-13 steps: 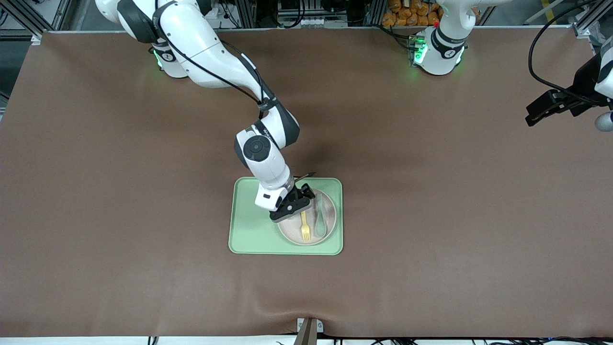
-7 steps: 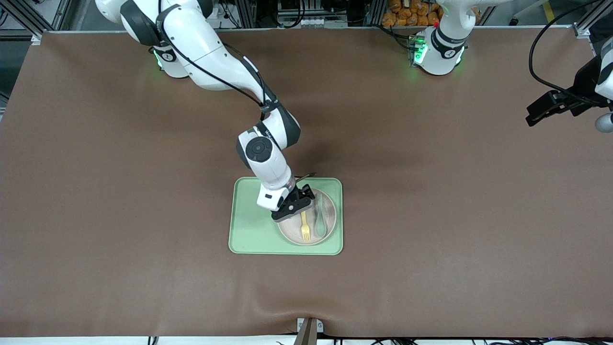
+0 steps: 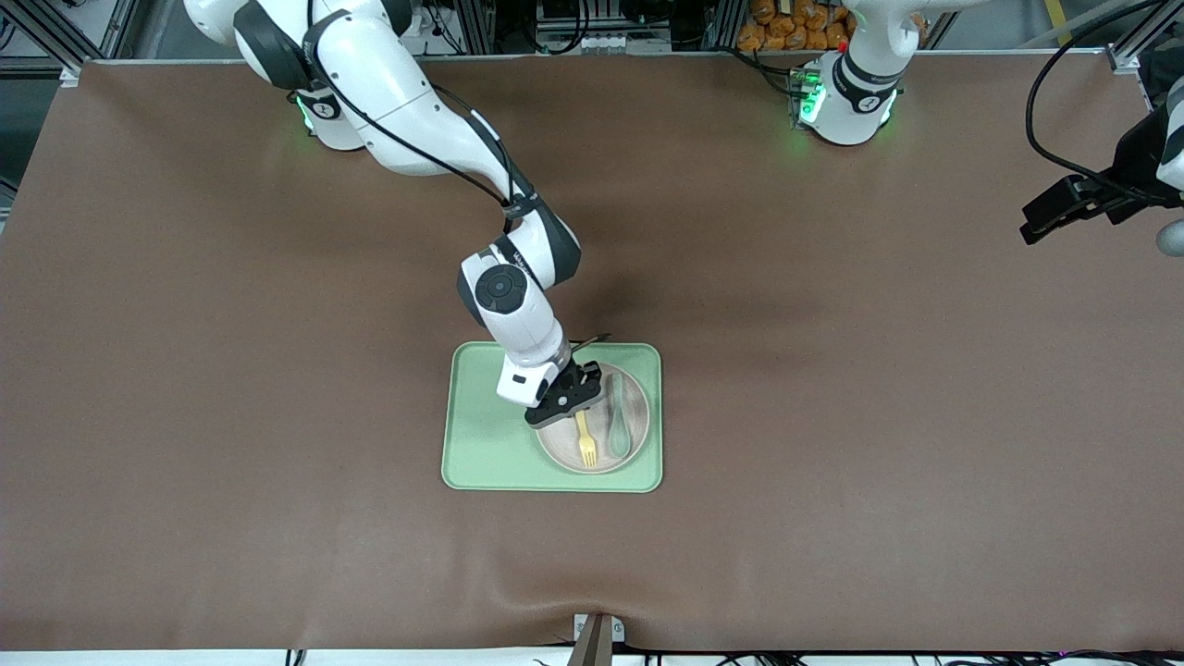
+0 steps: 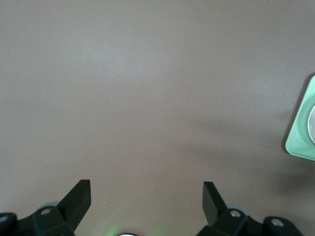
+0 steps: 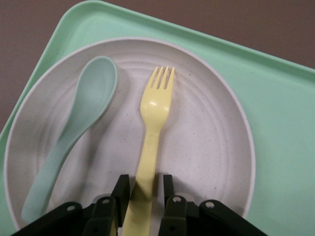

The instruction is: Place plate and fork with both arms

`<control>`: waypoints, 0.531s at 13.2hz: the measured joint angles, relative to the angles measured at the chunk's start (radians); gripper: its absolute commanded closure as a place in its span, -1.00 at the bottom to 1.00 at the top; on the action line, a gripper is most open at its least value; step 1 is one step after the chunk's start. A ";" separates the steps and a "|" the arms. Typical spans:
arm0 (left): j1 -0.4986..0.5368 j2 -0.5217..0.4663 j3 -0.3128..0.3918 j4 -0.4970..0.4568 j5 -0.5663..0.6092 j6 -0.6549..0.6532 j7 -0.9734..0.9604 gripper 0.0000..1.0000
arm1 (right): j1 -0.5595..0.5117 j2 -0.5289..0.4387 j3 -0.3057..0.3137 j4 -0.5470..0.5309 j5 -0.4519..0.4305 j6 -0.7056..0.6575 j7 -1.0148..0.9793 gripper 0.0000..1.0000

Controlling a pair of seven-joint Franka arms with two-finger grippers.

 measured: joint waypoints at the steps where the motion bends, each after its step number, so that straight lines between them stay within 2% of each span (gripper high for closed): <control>1: 0.000 0.000 0.000 0.001 0.000 0.001 0.000 -1.00 | 0.000 0.000 0.000 0.000 0.000 0.000 0.000 0.76; 2: 0.000 0.000 0.000 0.005 0.000 0.001 0.000 -1.00 | 0.000 0.000 0.000 0.000 0.000 0.002 0.000 0.94; 3: 0.000 0.000 0.000 0.008 0.000 0.001 0.000 -1.00 | 0.000 0.000 0.000 0.002 0.000 0.005 0.000 1.00; 7: 0.000 0.000 0.001 0.011 0.000 0.001 0.000 -1.00 | -0.001 0.000 -0.004 0.003 0.000 0.006 0.000 1.00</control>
